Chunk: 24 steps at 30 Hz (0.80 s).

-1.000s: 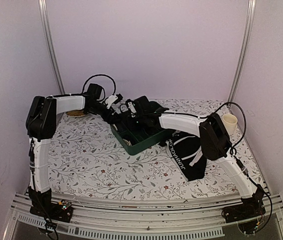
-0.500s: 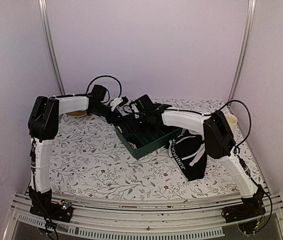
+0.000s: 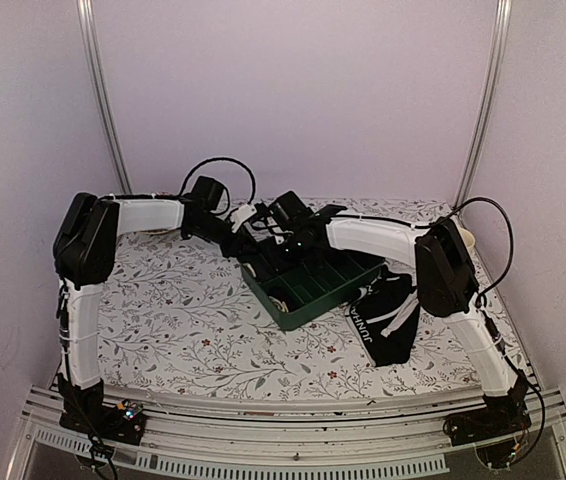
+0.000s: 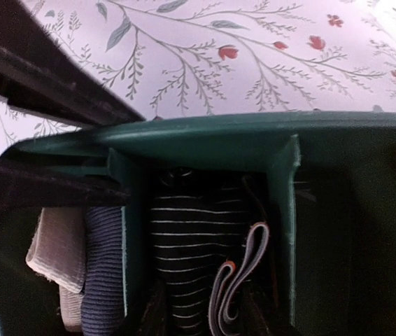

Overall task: Roll the underwear
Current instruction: Place the underwear in the storage box, then move the storage box to the center of the board.

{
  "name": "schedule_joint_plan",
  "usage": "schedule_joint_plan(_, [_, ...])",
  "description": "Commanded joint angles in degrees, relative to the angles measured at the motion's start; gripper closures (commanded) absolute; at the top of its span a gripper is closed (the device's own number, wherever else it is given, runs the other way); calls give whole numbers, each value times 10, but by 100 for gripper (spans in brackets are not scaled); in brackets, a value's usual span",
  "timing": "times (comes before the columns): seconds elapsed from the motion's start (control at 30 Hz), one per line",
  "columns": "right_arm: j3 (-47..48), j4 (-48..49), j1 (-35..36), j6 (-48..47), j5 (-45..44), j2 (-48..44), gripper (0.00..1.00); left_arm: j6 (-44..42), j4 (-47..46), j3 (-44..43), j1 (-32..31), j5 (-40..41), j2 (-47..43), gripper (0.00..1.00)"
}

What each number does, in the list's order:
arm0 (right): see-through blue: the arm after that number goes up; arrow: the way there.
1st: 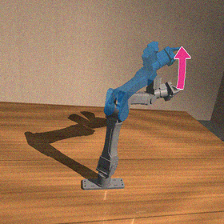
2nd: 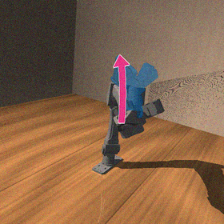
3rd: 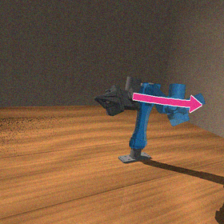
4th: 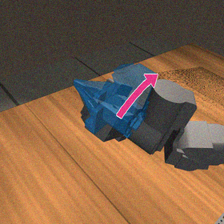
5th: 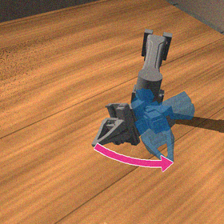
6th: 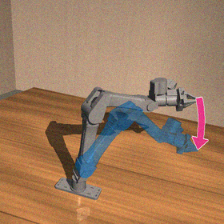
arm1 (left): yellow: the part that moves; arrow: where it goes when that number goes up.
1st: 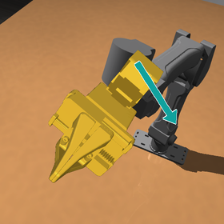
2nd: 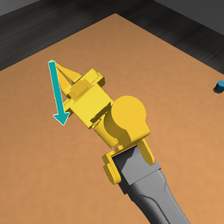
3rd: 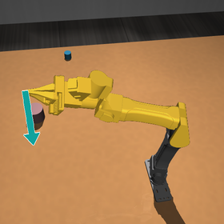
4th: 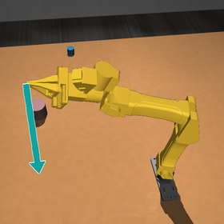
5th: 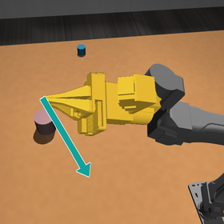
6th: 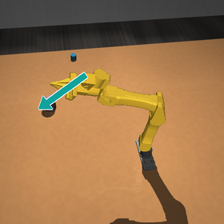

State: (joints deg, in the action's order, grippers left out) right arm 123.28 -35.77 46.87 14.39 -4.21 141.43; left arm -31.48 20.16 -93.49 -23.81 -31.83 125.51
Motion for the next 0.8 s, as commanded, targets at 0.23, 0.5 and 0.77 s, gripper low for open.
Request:
schedule_joint_plan(0.23, [-5,-11,-6,-54,-19,-94,39,45,24,-8,0,97,24,67])
schedule_joint_plan(0.5, [-161,78,-6,-113,-29,-225,27,52,17,-80,15,196,60,54])
schedule_joint_plan(0.77, [-325,143,-6,-127,-41,-345,23,47,62,-221,33,300,134,42])
